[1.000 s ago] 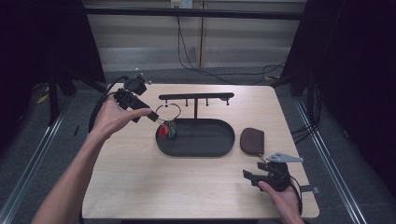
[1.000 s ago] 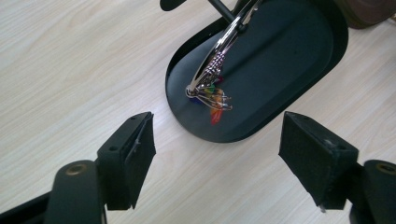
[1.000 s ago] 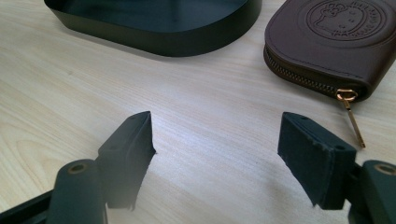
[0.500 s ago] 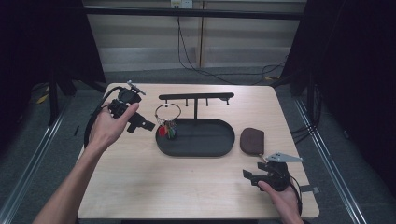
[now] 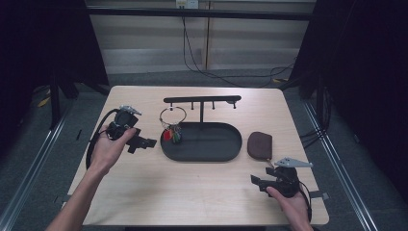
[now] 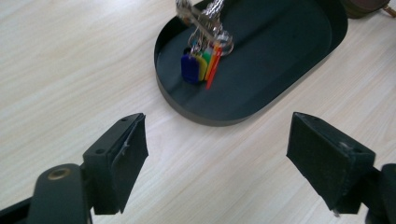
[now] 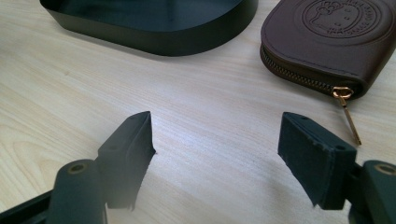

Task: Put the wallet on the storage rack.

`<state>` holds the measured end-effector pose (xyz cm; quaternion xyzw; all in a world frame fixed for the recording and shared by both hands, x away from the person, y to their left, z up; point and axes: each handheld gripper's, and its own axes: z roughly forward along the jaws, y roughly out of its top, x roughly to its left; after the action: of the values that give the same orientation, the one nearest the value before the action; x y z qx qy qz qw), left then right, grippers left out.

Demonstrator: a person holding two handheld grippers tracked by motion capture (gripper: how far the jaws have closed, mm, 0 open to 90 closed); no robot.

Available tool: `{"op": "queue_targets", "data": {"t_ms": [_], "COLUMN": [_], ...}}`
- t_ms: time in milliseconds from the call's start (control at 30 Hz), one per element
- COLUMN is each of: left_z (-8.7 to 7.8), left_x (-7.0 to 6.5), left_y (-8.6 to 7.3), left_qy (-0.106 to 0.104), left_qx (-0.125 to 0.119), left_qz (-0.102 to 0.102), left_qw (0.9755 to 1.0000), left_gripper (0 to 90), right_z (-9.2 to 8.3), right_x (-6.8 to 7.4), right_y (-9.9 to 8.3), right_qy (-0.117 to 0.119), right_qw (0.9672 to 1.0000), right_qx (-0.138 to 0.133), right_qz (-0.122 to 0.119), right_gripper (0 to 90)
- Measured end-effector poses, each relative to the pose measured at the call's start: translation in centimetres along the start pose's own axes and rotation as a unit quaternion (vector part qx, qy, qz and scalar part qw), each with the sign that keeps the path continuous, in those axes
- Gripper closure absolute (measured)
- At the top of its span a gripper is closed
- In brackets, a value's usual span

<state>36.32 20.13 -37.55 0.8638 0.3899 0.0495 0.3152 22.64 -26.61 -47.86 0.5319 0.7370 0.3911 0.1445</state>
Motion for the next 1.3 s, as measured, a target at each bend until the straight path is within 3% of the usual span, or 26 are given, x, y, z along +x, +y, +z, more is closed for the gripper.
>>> {"op": "queue_targets", "data": {"t_ms": [367, 433, 533, 667, 900, 1133, 1167, 1200, 1267, 1300], "left_z": [0.7, 0.7, 0.9, 1.0, 0.5, 0.0, -0.2, -0.1, 0.0, 0.1], "left_x": [-0.1, -0.3, -0.2, -0.1, -0.6, -1.4, -1.5, -1.6, -2.0, -2.1], "left_y": [-4.3, -4.9, -6.2, -7.8, -9.4, -11.5, -12.1, -12.5, -13.2, -13.5], "left_qy": [0.031, 0.029, 0.007, 0.001, 0.009, 0.021, 0.018, 0.009, 0.023, 0.018], "left_qx": [-0.026, -0.04, -0.051, -0.063, -0.079, -0.092, -0.101, -0.097, -0.099, -0.098], "left_qz": [-0.006, -0.01, -0.01, -0.026, -0.022, -0.029, -0.043, -0.046, -0.041, -0.042], "left_qw": [0.9992, 0.9987, 0.9986, 0.9977, 0.9966, 0.9951, 0.9938, 0.9942, 0.9939, 0.9941], "left_gripper": [18.7, 18.7, 18.8, 18.5, 19.0, 20.3, 20.3, 20.3, 20.3, 20.3], "right_z": [0.1, 0.1, 0.0, 0.0, -0.4, -0.3, -0.2, -0.2, 0.0, 0.1], "right_x": [-0.1, -0.1, -0.2, -0.3, -0.2, -0.7, -0.8, -0.9, -1.0, -1.0], "right_y": [0.0, 0.0, 0.1, 0.1, 0.5, 1.1, 1.2, 1.3, 1.6, 1.6], "right_qy": [0.0, 0.005, 0.016, 0.014, 0.012, 0.006, 0.005, 0.005, 0.001, -0.001], "right_qw": [1.0, 1.0, 0.9998, 0.9998, 0.9998, 0.9997, 0.9997, 0.9996, 0.9995, 0.9995], "right_qx": [0.003, 0.0, -0.002, 0.0, -0.008, 0.003, 0.004, 0.007, 0.015, 0.017], "right_qz": [0.004, 0.005, 0.008, 0.014, 0.016, 0.025, 0.025, 0.025, 0.027, 0.028], "right_gripper": [26.4, 26.1, 25.6, 24.5, 22.7, 19.8, 19.5, 18.8, 18.5, 18.4]}}
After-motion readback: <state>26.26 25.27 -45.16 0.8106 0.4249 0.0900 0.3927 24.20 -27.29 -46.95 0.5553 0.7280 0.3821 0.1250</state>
